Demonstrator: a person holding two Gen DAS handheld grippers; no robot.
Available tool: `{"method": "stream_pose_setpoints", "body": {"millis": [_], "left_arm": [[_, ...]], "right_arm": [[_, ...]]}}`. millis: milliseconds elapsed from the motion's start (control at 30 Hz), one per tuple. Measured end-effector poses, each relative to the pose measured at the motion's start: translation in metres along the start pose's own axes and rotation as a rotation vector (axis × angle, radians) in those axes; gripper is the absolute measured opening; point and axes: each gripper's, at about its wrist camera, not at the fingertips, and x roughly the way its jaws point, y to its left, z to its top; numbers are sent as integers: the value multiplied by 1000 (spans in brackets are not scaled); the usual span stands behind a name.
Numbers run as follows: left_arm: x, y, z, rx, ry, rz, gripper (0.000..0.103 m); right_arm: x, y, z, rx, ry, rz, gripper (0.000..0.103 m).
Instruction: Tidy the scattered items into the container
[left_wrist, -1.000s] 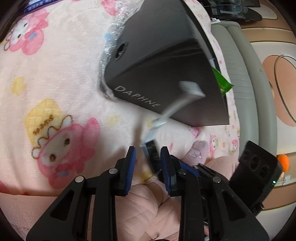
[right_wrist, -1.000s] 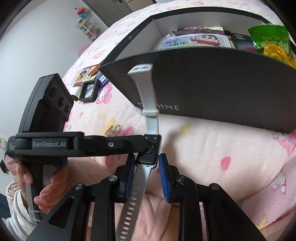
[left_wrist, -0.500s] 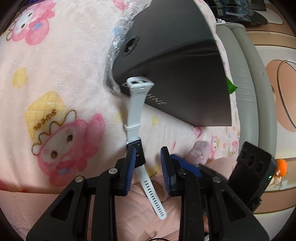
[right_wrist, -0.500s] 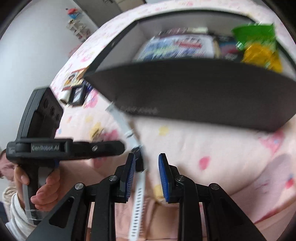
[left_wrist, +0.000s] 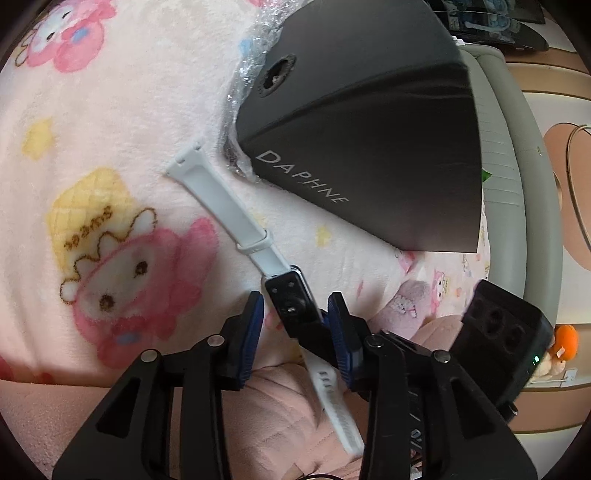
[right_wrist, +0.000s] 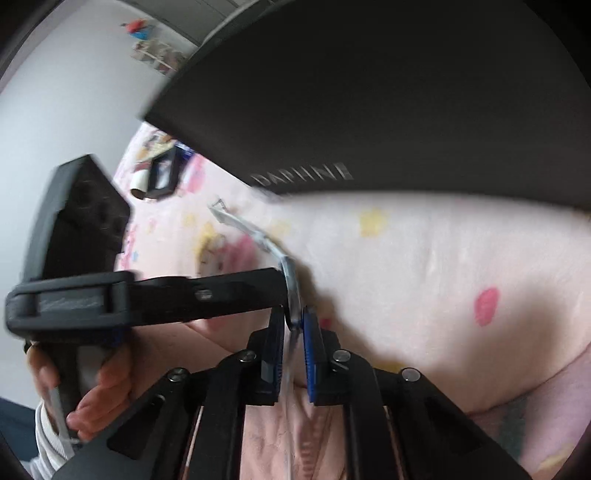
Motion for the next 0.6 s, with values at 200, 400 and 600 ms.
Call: {"method": "stream_pose_setpoints", "body": {"millis": [200,400,600], "left_arm": [[2,-2,-1,0,-11,9,37],[1,-2,-1,10,-39,13,28],[5,2,0,-14,-13,6,28]], "right_arm": [[-9,12,-6,-55,-11,10,7],[-10,23,-10,-106,-11,-15,7],[-20,27,-15,-170,-25,-38,7]]}}
